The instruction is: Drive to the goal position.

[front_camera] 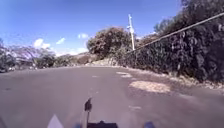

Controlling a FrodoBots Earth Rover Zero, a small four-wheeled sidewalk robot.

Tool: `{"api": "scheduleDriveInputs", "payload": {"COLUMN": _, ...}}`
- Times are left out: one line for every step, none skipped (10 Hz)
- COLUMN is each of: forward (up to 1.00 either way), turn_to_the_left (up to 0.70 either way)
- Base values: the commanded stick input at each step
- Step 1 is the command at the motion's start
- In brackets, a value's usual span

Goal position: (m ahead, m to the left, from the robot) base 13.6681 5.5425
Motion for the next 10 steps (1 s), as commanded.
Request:
{"api": "scheduleDriveInputs", "payload": {"forward": 0.5, "turn_to_the_left": 0.0}}
{"api": "scheduleDriveInputs", "payload": {"forward": 0.5, "turn_to_the_left": 0.0}}
{"api": "scheduleDriveInputs", "payload": {"forward": 0.5, "turn_to_the_left": 0.0}}
{"api": "scheduleDriveInputs", "payload": {"forward": 0.5, "turn_to_the_left": 0.0}}
{"api": "scheduleDriveInputs", "payload": {"forward": 0.5, "turn_to_the_left": 0.0}}
{"api": "scheduleDriveInputs", "payload": {"forward": 0.5, "turn_to_the_left": 0.0}}
{"api": "scheduleDriveInputs", "payload": {"forward": 0.5, "turn_to_the_left": 0.0}}
{"api": "scheduleDriveInputs", "payload": {"forward": 0.5, "turn_to_the_left": 0.0}}
{"api": "scheduleDriveInputs", "payload": {"forward": 0.5, "turn_to_the_left": 0.0}}
{"api": "scheduleDriveInputs", "payload": {"forward": 0.5, "turn_to_the_left": 0.0}}
